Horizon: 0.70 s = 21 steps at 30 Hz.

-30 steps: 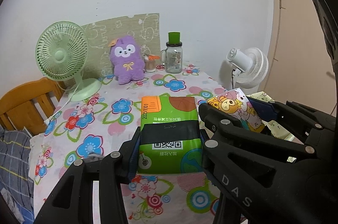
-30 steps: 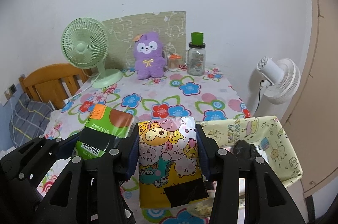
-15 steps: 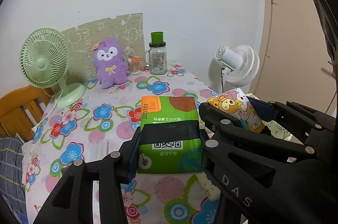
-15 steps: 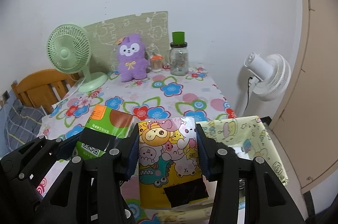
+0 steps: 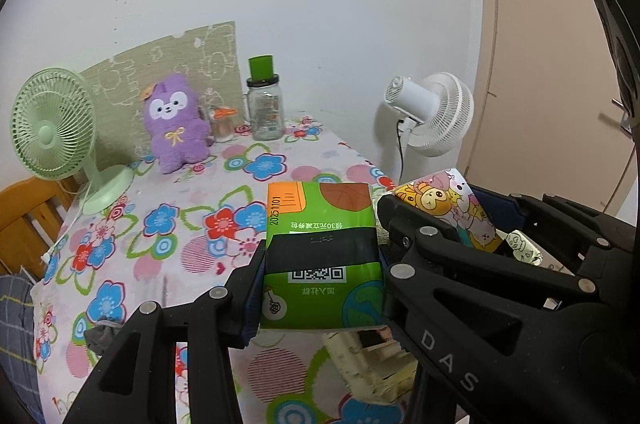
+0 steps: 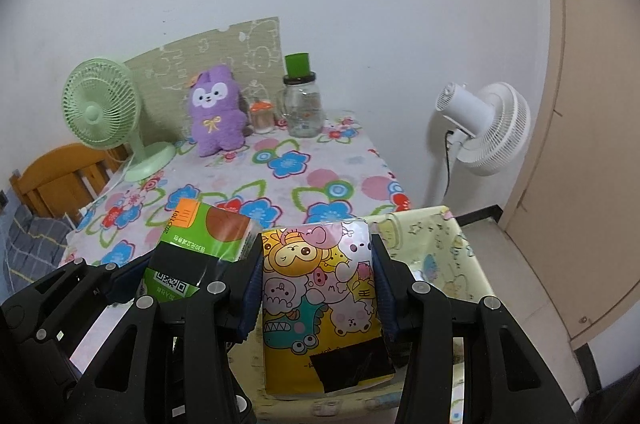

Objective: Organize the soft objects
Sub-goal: 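Carry the green pack and yellow packet over the box and lower them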

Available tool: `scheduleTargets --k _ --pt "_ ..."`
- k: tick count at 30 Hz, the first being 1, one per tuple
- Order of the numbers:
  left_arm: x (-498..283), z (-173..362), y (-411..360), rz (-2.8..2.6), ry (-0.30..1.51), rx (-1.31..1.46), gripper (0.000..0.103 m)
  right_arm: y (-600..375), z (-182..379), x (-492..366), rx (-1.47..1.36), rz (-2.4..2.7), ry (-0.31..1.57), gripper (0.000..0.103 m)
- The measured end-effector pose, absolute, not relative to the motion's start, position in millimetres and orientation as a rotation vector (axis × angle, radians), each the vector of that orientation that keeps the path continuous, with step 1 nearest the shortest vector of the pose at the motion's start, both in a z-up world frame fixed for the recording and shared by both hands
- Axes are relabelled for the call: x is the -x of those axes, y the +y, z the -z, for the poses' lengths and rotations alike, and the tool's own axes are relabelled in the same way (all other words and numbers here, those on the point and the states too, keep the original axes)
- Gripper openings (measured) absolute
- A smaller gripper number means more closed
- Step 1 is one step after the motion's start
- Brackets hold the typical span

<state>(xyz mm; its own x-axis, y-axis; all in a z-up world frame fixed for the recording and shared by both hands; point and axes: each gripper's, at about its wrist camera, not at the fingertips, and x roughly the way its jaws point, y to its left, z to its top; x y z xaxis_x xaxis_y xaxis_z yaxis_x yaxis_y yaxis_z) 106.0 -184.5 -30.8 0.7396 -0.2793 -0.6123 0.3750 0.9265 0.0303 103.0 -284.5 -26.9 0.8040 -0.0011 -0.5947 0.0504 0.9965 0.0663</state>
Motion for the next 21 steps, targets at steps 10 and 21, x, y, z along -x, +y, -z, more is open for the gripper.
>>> scheduleTargets --k 10,21 --pt "-112.3 37.0 -211.6 0.388 0.664 -0.176 0.052 -309.6 35.5 -107.1 -0.101 0.061 0.654 0.051" --pt "-123.6 50.0 -233.4 0.426 0.704 -0.186 0.054 -329.6 50.2 -116.6 -0.118 0.094 0.695 0.052"
